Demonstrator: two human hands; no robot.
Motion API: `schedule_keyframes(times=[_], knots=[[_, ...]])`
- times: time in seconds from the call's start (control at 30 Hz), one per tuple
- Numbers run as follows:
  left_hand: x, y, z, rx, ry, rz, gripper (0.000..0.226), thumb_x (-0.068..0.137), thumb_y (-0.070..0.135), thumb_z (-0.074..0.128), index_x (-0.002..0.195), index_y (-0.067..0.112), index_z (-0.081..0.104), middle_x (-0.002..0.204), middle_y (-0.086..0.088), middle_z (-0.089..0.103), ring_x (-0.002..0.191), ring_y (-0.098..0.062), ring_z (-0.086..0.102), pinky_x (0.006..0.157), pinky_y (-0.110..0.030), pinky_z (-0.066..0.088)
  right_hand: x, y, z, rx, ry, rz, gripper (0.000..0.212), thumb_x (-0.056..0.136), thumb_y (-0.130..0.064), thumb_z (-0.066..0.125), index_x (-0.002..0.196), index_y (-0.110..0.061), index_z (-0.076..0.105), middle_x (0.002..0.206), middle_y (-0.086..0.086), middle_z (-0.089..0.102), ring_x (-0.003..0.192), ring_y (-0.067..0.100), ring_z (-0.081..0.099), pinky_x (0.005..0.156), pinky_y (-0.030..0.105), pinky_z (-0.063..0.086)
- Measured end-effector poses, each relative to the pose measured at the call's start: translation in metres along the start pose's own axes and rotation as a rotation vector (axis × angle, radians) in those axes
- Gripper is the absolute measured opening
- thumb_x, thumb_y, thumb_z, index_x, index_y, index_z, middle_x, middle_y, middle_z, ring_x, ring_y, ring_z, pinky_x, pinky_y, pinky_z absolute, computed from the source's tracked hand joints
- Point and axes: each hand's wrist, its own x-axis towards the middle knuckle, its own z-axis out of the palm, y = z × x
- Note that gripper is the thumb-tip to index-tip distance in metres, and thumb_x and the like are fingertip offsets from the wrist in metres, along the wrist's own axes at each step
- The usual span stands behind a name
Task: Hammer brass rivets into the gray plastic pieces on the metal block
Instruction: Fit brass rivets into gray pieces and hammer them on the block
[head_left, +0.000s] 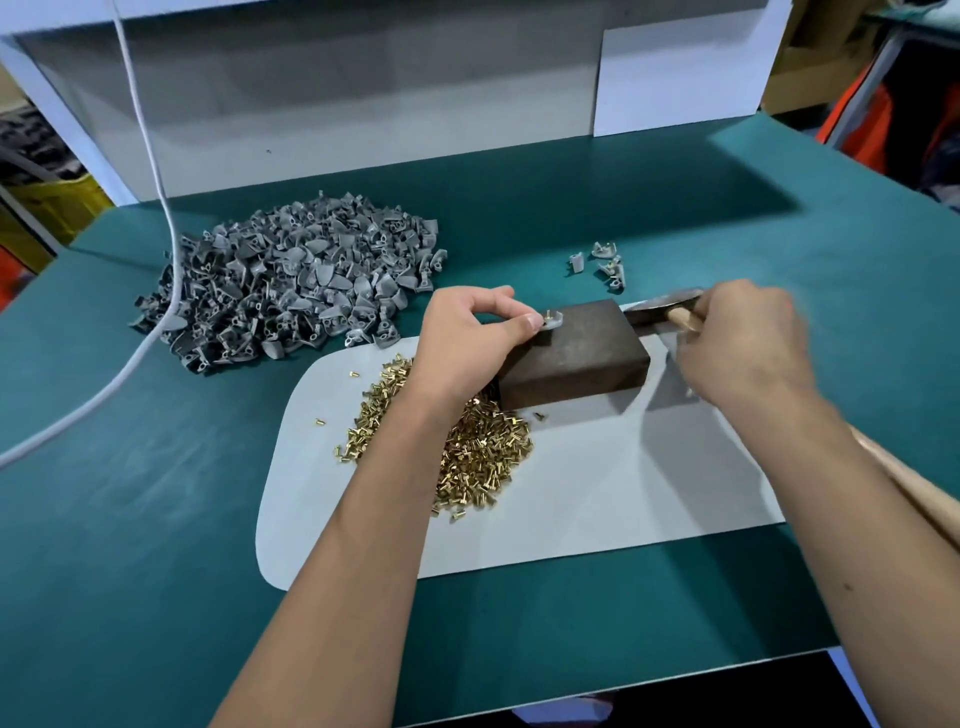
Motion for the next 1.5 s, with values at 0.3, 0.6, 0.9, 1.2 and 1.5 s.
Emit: schedule_keyframes(times=[0.3, 0.6, 0.9, 1.2, 1.5], knots=[[-0.002, 0.002, 0.005, -0.06, 0.001, -0.015, 0.027, 0.082, 0.009, 0.082, 0.062, 0.027, 0.079, 0.115, -0.004, 0.073, 0.114, -0.002, 0.067, 0.112, -0.037, 0.046, -0.007, -0.023, -0.007, 0.245, 0.127, -0.432, 0.023, 0.09, -0.02, 0.07, 0.113, -0.018, 0.073, 0.11, 0.009, 0.068, 0.107, 0.034, 0.061, 0.099, 0.038, 0.046], [-0.002, 0.004, 0.006, -0.086, -0.012, -0.005, 0.024, 0.085, 0.006, 0.078, 0.067, 0.022, 0.078, 0.115, -0.01, 0.074, 0.118, -0.003, 0.065, 0.113, -0.041, 0.046, -0.005, -0.046, -0.011, 0.157, 0.043, -0.849, 0.021, 0.09, -0.037, 0.072, 0.11, -0.029, 0.076, 0.101, -0.001, 0.067, 0.105, 0.028, 0.05, 0.091, 0.048, 0.045], [0.02, 0.024, 0.018, 0.272, 0.001, 0.102, 0.032, 0.086, 0.005, 0.061, 0.102, 0.024, 0.082, 0.13, -0.005, 0.069, 0.115, -0.01, 0.064, 0.098, -0.017, 0.049, 0.036, -0.048, -0.003, 0.151, 0.072, -0.784, 0.016, 0.09, -0.03, 0.075, 0.101, -0.02, 0.082, 0.092, 0.005, 0.071, 0.093, 0.029, 0.061, 0.082, 0.041, 0.049], [0.076, 0.056, 0.06, 0.898, -0.376, -0.043, 0.07, 0.083, 0.006, 0.037, 0.136, 0.046, 0.06, 0.112, -0.008, 0.063, 0.138, -0.036, 0.027, 0.109, -0.044, 0.041, 0.085, -0.043, 0.003, 0.189, -0.047, -0.328, 0.018, 0.082, -0.018, 0.081, 0.099, -0.024, 0.081, 0.089, 0.007, 0.072, 0.086, 0.028, 0.068, 0.084, 0.032, 0.057], [0.075, 0.045, 0.048, 0.762, -0.158, 0.082, 0.049, 0.086, 0.007, 0.05, 0.123, 0.029, 0.073, 0.119, -0.009, 0.072, 0.11, -0.033, 0.064, 0.085, -0.032, 0.056, 0.087, -0.04, -0.011, 0.22, -0.063, -0.335, 0.032, 0.084, -0.004, 0.07, 0.11, -0.021, 0.078, 0.103, 0.009, 0.076, 0.1, 0.025, 0.07, 0.095, 0.035, 0.056]])
